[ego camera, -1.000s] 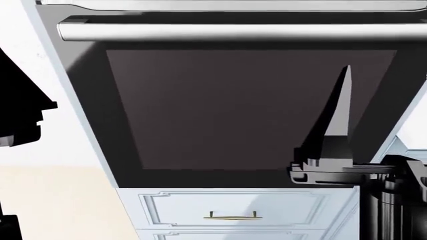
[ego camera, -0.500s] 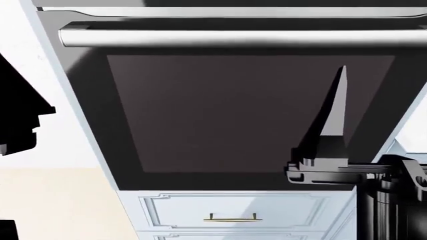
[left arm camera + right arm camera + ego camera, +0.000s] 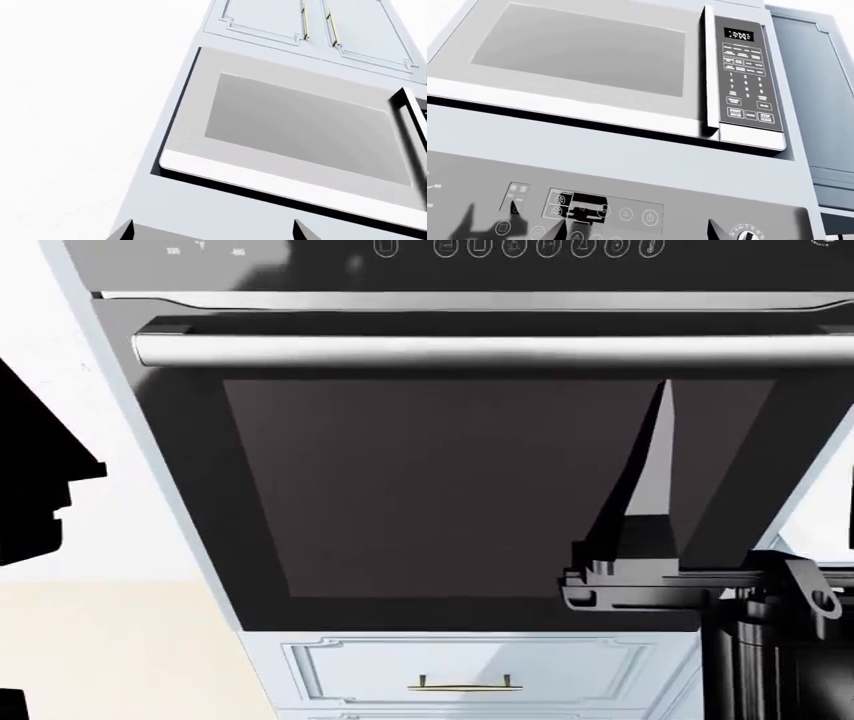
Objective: Preheat the oven by turning the temperature knob.
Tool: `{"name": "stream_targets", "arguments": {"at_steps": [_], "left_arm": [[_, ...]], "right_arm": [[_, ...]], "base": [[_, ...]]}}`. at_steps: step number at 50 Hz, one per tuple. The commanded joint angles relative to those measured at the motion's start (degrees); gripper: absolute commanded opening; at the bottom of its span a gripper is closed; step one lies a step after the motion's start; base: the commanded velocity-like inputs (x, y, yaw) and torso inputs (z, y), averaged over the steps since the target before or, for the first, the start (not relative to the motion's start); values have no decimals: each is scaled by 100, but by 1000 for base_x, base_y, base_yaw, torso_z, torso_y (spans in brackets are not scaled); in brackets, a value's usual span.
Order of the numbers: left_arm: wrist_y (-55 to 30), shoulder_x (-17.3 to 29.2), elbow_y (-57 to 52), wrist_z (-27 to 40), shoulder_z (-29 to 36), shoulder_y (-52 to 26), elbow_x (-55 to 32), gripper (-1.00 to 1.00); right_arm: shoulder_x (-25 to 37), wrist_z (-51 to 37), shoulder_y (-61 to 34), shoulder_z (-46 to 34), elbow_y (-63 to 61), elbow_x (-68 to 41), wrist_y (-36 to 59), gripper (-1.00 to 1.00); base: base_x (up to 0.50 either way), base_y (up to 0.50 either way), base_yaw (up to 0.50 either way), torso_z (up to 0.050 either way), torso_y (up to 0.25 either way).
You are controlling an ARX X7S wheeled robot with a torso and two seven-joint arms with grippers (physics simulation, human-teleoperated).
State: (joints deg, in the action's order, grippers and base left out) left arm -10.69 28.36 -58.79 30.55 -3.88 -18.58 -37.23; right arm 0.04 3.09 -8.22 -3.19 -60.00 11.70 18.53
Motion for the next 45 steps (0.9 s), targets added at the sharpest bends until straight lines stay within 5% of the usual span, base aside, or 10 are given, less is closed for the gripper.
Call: {"name": "stream_targets", "arguments": {"at_steps": [1,17,37,45], "left_arm": [[109,146,-8,95,25,23,-98,100],[-31,335,-12,503,170,-136,-148,100],[146,687,-42,849,418,-229,-223,100],[114,1267,-106,1476,690,-507,-674,100]], "right_arm": [[0,59,-19,-36,0,9,49,100],[0,71,-23,10,0,40,54,100],[0,54,30,-48,0,64,30,100],[0,54,70,-50,0,43,33,100]], "base": [[0,0,0,50,0],[0,0,0,48,0],[0,0,0,15,0],[0,0,0,10,0]]}}
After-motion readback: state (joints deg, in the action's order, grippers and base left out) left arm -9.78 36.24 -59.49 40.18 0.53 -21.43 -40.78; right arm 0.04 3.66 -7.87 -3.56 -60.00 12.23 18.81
